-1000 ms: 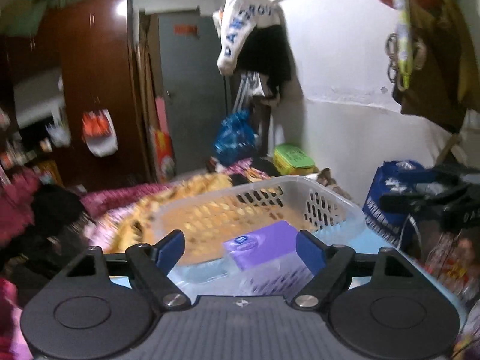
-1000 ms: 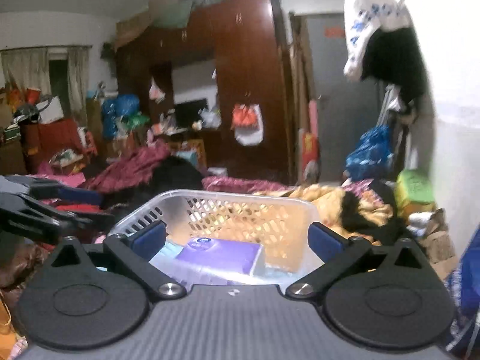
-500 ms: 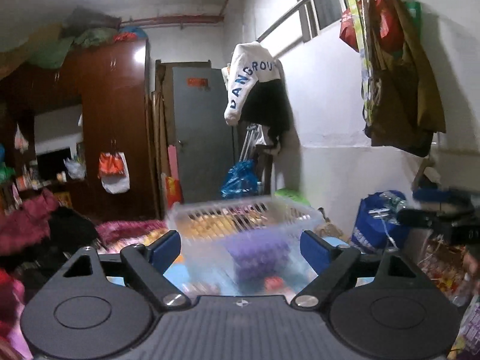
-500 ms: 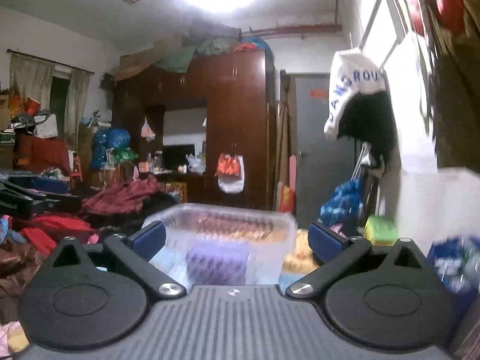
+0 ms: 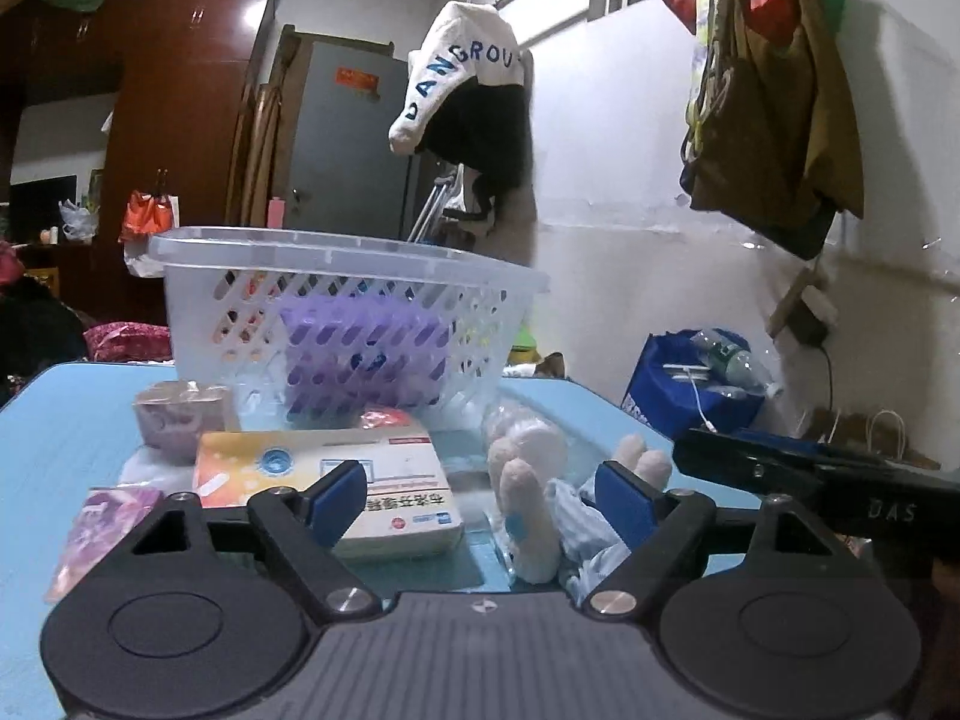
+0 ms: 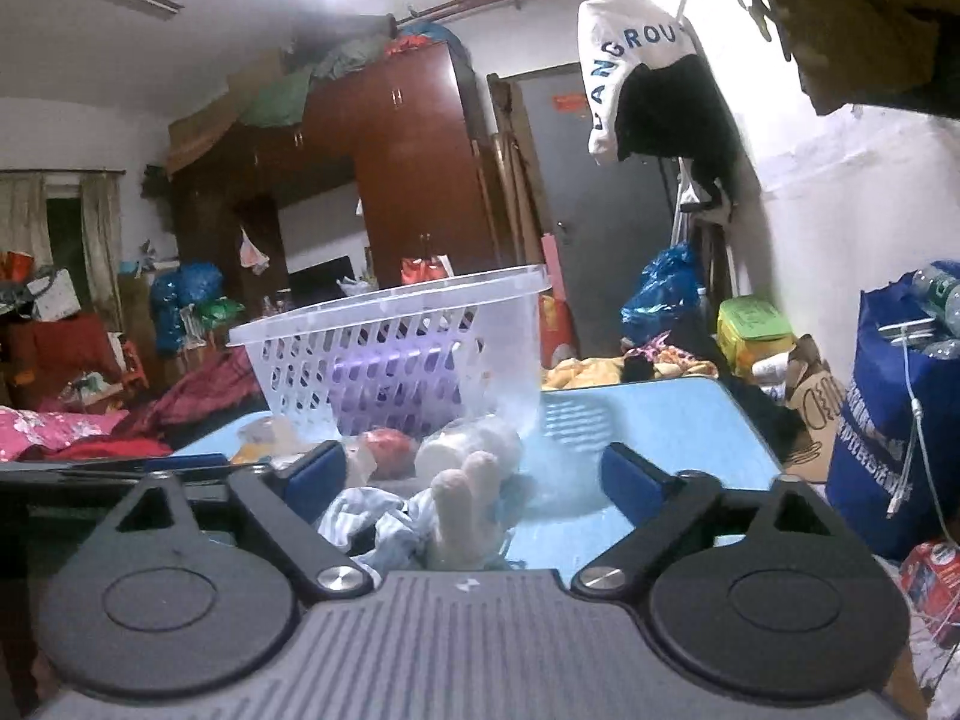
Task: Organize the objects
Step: 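Grasp a white sock with the left gripper while the right gripper grasps another sock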
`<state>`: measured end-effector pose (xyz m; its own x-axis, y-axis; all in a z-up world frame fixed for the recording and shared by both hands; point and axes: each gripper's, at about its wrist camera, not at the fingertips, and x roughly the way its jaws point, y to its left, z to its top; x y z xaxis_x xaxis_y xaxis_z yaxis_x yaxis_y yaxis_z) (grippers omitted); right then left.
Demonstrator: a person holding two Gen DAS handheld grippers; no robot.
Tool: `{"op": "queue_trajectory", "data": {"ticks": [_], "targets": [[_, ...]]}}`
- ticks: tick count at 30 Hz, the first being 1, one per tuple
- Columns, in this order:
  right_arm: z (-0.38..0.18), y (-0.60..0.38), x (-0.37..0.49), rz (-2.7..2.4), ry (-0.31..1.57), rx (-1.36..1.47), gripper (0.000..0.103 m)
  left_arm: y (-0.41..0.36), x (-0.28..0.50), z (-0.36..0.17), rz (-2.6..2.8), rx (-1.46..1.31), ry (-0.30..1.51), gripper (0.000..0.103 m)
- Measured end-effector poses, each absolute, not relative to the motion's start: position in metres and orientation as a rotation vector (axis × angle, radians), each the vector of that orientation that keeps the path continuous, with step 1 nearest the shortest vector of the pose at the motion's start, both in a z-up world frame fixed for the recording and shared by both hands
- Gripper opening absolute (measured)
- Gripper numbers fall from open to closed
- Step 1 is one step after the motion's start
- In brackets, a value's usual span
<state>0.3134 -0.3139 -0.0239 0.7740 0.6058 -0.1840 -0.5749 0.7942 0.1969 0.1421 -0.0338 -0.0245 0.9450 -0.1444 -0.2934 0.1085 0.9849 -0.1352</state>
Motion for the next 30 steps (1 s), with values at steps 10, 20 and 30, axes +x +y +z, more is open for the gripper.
{"op": "queue_trajectory", "data": {"ticks": [10, 20, 30], "targets": [[-0.046, -0.303, 0.296, 0.621, 0.289, 0.078, 0.050, -0.040, 0.147, -0.039, -0.123, -0.108, 0.337, 0.059], [-0.049, -0.308, 0.292, 0.664, 0.297, 0.070, 0.018, -0.046, 0.148, -0.041, -0.173, -0.103, 0.331, 0.020], [-0.032, -0.317, 0.269, 0.714, 0.207, 0.059, 0.017, -0.040, 0.120, -0.031, -0.196, -0.117, 0.228, 0.019]]}}
